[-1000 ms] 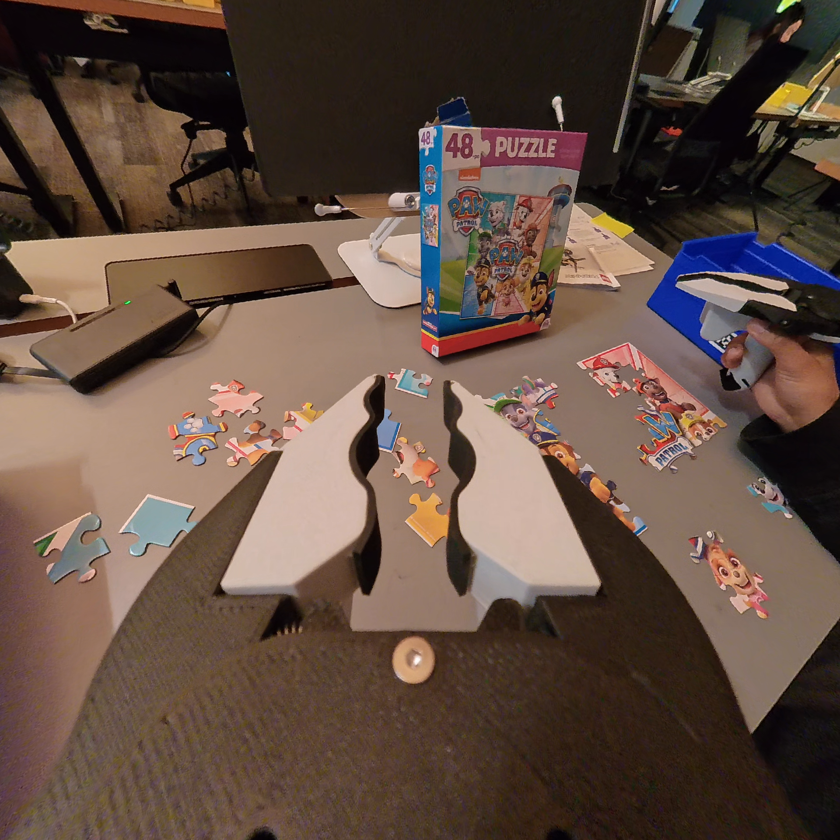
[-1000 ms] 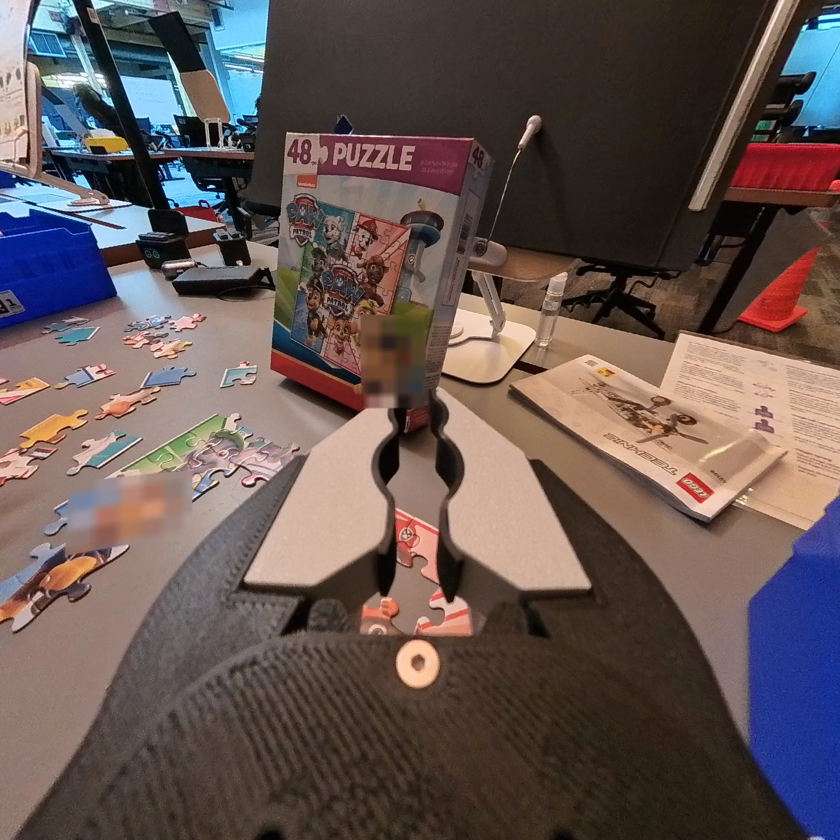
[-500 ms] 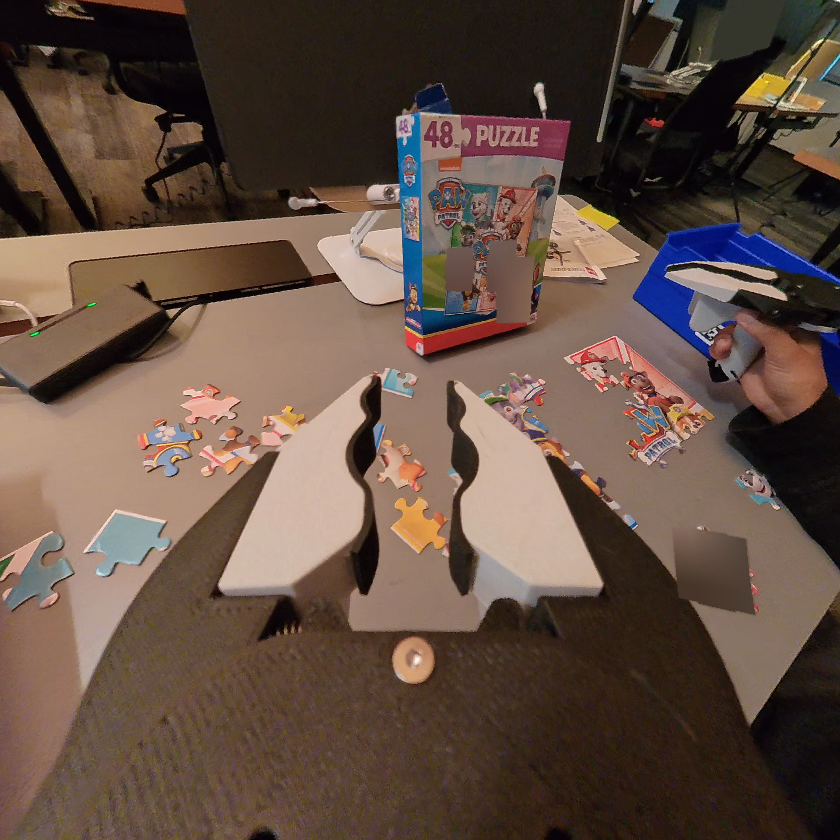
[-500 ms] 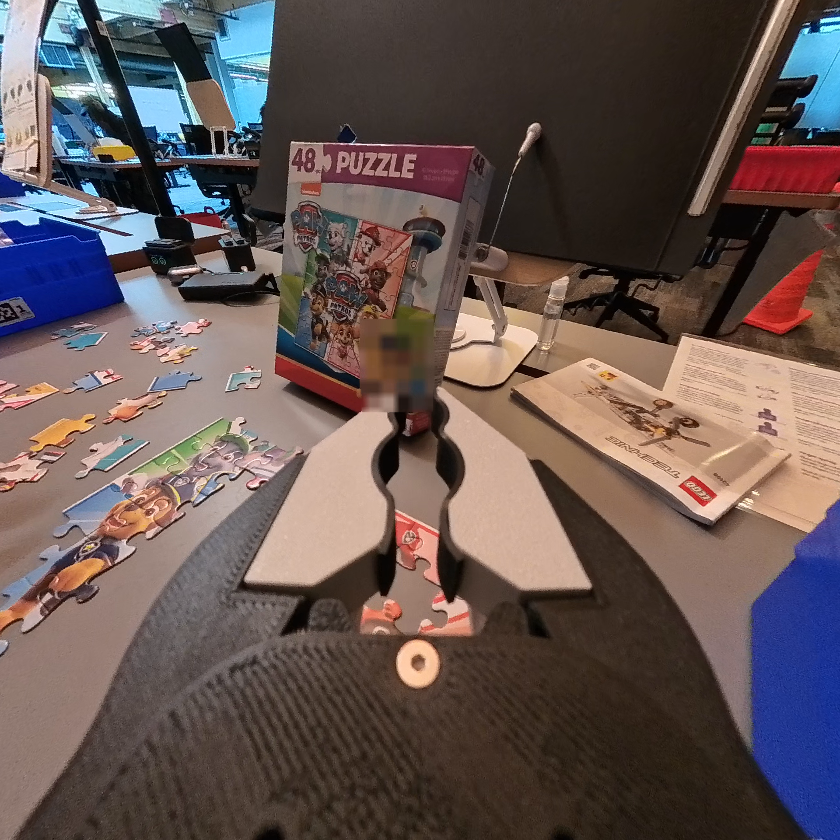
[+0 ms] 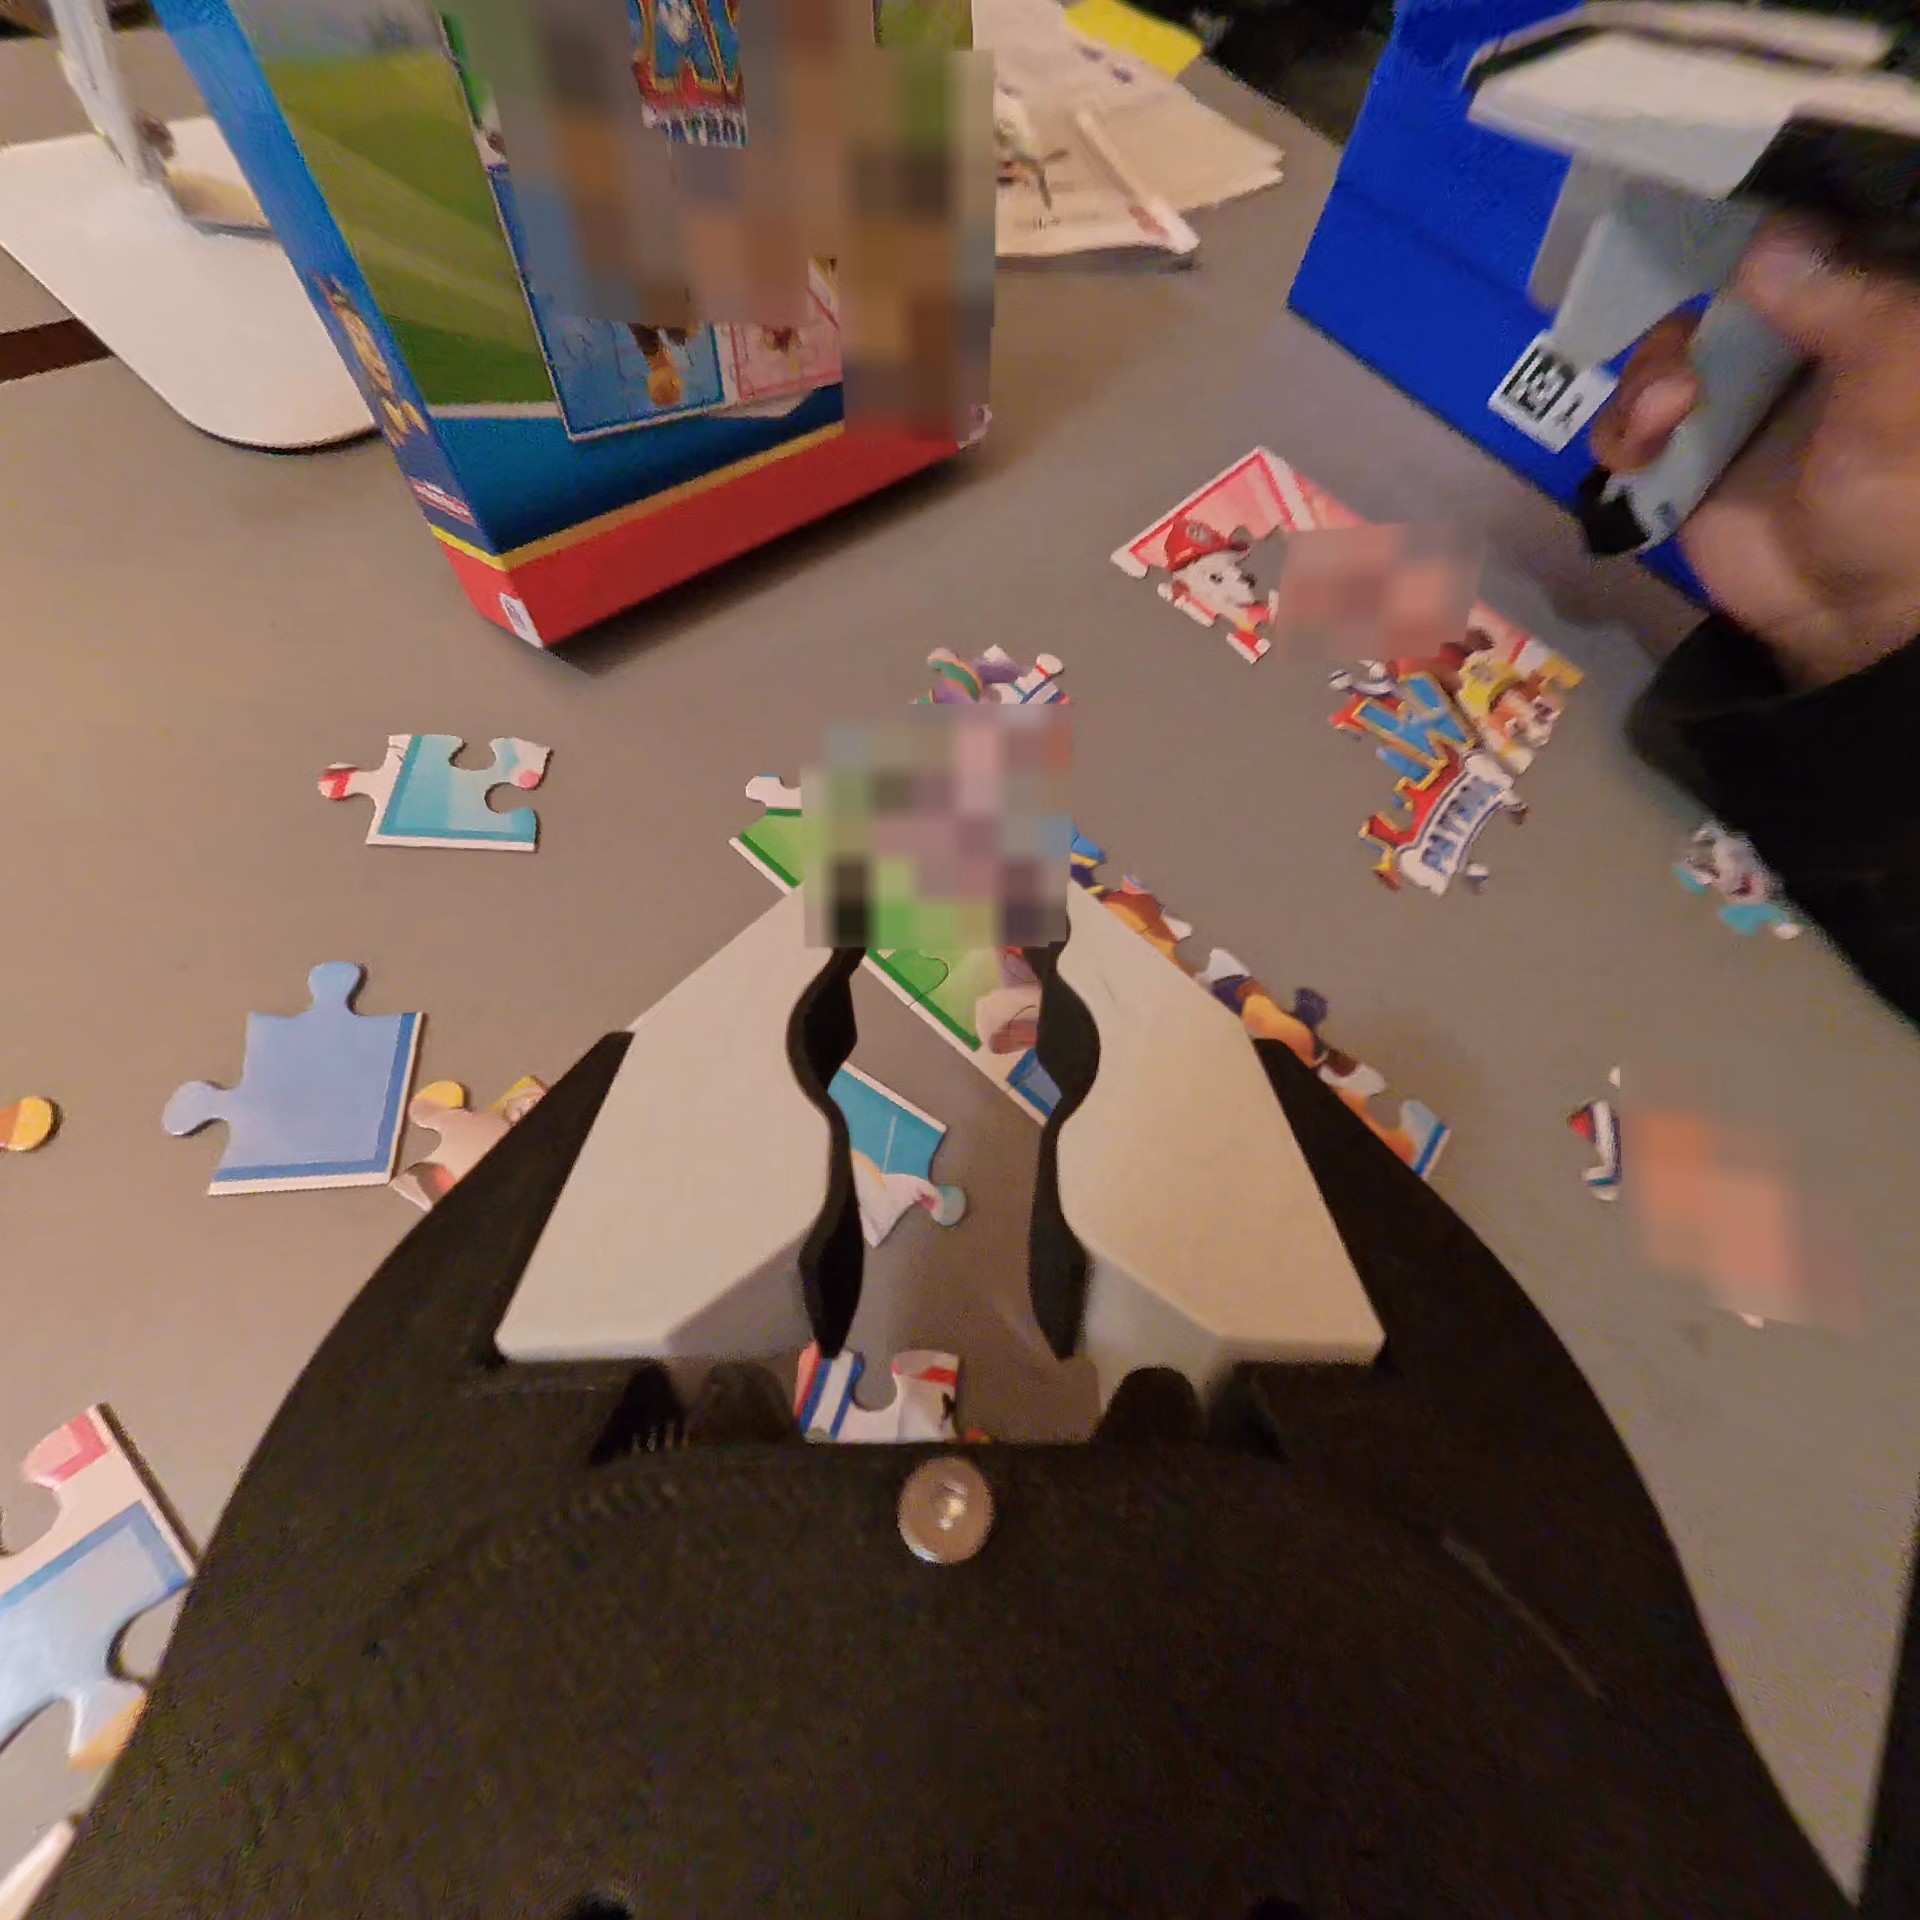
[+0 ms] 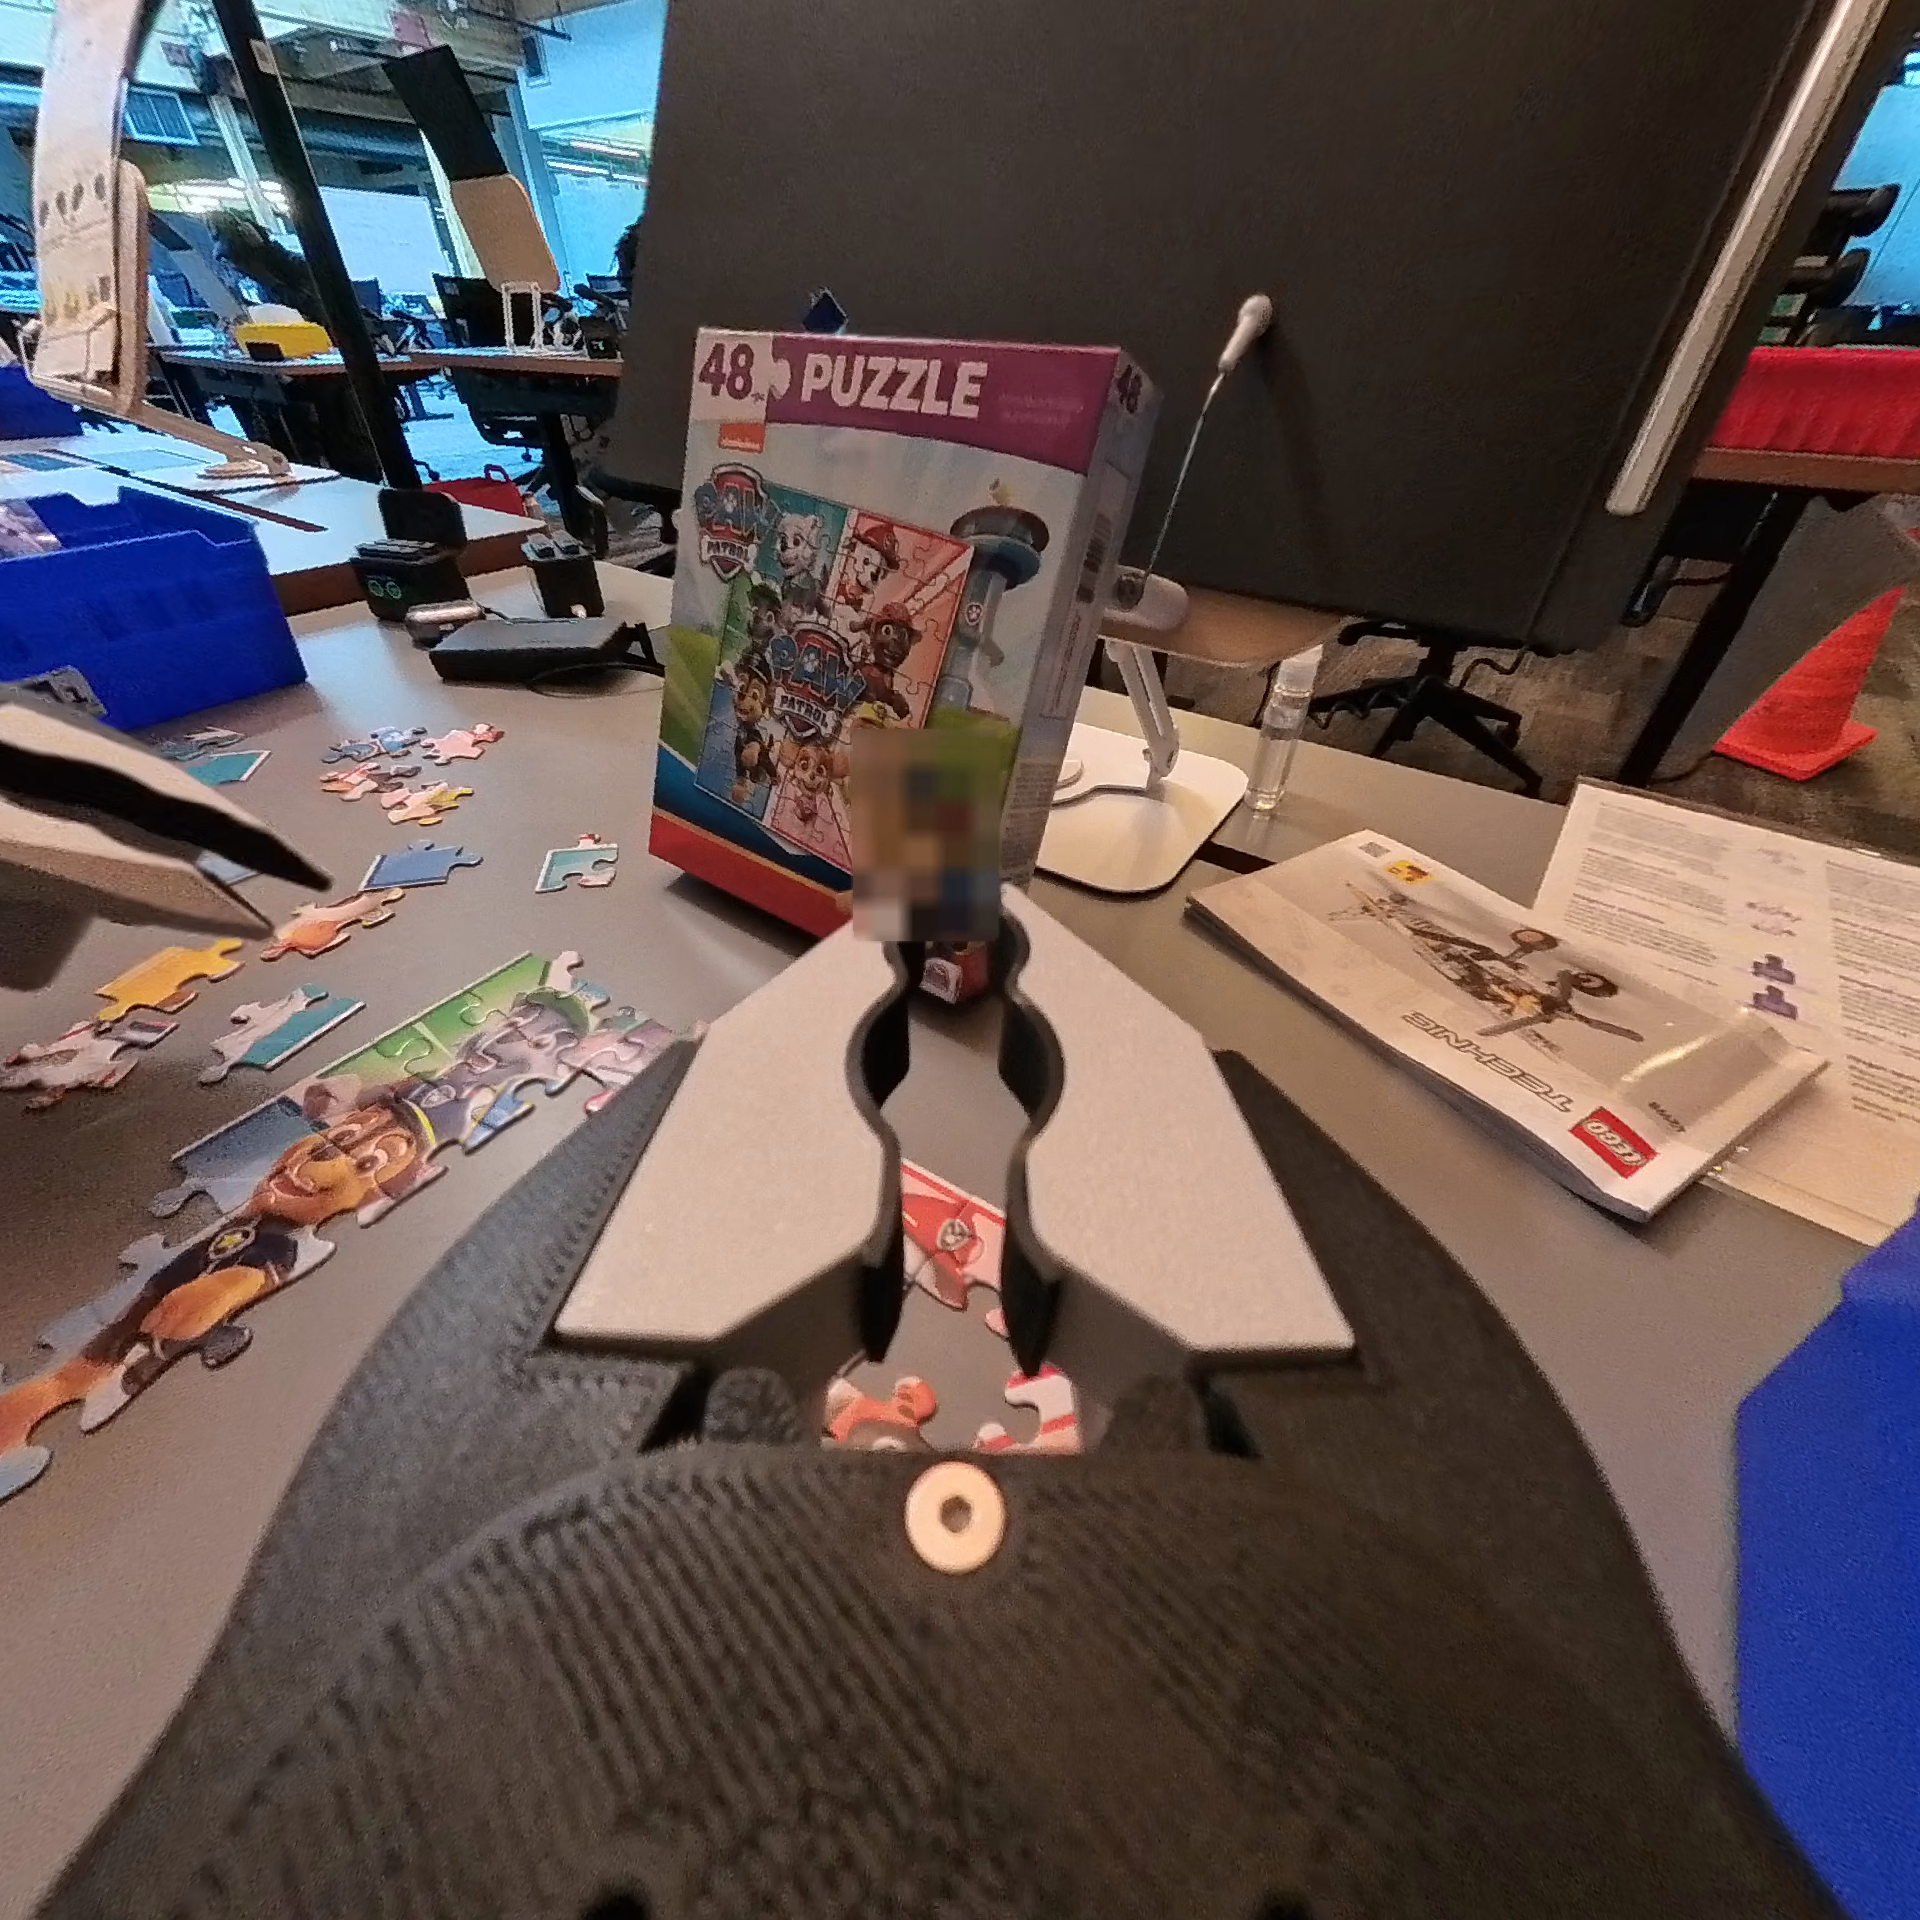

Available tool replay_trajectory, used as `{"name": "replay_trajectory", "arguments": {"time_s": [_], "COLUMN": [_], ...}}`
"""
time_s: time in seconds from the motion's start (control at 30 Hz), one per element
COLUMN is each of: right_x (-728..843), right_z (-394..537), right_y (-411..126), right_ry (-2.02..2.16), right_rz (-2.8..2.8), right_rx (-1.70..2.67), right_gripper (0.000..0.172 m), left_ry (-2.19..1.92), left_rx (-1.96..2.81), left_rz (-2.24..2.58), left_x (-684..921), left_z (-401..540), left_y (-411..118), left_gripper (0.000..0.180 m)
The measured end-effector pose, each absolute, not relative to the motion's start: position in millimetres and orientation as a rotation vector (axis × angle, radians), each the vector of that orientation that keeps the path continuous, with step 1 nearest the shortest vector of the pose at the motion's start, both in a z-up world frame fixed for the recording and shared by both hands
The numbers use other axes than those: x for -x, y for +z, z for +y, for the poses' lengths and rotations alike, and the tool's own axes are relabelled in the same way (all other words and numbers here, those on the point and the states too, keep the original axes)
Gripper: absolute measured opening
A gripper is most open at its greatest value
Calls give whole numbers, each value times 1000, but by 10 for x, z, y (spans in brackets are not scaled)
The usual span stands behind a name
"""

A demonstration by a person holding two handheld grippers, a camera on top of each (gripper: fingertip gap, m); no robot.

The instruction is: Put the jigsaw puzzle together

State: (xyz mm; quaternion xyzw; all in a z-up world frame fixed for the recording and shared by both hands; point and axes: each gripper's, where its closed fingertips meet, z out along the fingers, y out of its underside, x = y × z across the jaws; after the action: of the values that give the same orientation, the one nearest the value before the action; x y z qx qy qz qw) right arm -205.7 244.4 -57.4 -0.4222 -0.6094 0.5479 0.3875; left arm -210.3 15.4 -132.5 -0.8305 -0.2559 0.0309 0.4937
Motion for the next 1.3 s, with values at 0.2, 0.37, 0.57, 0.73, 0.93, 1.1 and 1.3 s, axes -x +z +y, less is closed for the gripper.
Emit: {"name": "replay_trajectory", "arguments": {"time_s": [0.2, 0.37, 0.57, 0.73, 0.93, 1.1, 1.3], "right_x": [2043, 2034, 2015, 2040, 2030, 2022, 2007], "right_z": [2368, 2292, 2187, 2176, 2160, 2147, 2129], "right_y": [-557, -555, -547, -625, -605, -589, -548], "right_ry": [1419, 1412, 1402, 1305, 1263, 1268, 1274], "right_rz": [-1566, -1588, -1614, -1652, -1657, -1656, -1646], "right_rx": [1062, 1044, 1012, 990, 958, 952, 933], "right_gripper": [8, 9, 10, 10, 9, 9, 9], "left_ry": [52, 68, 93, 79, 94, 108, 109], "left_rx": [2035, 1974, 1927, 1920, 1952, 1976, 1994], "left_rz": [-607, -563, -575, -600, -597, -587, -584], "left_x": [2095, 2098, 2156, 2181, 2177, 2167, 2155], "left_z": [209, 234, 177, 150, 156, 170, 179], "left_y": [-1478, -1379, -1299, -1315, -1370, -1404, -1436], "left_gripper": [30, 27, 23, 23, 23, 24, 25]}}
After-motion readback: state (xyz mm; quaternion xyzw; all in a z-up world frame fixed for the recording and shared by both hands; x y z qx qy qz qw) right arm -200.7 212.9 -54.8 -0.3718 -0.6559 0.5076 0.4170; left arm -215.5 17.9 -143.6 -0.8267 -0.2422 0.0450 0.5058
